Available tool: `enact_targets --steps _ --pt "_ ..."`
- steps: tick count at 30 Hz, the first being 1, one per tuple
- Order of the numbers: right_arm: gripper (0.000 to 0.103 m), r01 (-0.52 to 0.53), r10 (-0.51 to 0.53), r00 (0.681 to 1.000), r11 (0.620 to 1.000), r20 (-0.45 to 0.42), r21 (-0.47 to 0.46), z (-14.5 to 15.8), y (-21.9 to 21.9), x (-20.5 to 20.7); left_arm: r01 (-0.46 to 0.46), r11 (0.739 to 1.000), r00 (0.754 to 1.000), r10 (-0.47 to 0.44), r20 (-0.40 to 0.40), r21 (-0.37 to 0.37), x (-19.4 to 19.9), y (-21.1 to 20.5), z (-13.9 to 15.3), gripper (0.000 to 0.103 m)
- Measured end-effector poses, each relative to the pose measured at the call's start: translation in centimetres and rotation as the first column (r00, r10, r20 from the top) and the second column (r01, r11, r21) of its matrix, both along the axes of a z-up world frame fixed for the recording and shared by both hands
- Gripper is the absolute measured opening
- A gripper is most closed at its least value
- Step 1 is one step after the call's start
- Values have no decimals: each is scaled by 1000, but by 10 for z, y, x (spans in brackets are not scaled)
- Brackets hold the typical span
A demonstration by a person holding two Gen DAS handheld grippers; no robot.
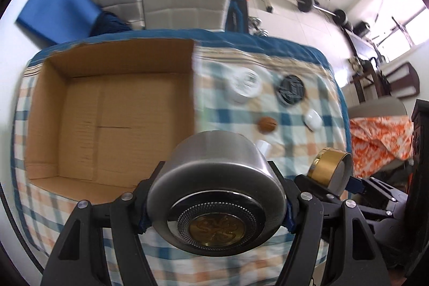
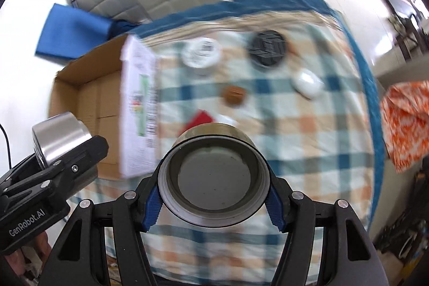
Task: Organize rigid objects
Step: 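Carry both tins into the cardboard box and lower them onto its floor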
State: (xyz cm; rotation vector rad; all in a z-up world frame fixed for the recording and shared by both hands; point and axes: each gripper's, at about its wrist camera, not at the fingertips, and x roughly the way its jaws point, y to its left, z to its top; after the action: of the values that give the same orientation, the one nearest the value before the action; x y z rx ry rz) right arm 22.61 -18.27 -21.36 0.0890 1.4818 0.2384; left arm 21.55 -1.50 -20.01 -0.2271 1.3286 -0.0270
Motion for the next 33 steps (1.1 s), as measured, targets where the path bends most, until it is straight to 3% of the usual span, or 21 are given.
enact_targets --steps 9,17,26,33 --pt "66 -82 82 997 997 -2 2 -13 142 24 -76 997 997 76 -16 -21 23 117 -10 69" --pt "67 -92 92 996 995 -22 -28 -60 216 70 -127 988 988 118 -101 -90 67 192 -67 69" --pt "67 -86 81 994 994 -73 -63 -129 248 109 -160 969 963 111 -244 -187 108 216 -143 69" --pt "67 -69 60 993 994 -99 -89 -159 253 122 -130 975 957 76 -281 -178 123 209 -167 69"
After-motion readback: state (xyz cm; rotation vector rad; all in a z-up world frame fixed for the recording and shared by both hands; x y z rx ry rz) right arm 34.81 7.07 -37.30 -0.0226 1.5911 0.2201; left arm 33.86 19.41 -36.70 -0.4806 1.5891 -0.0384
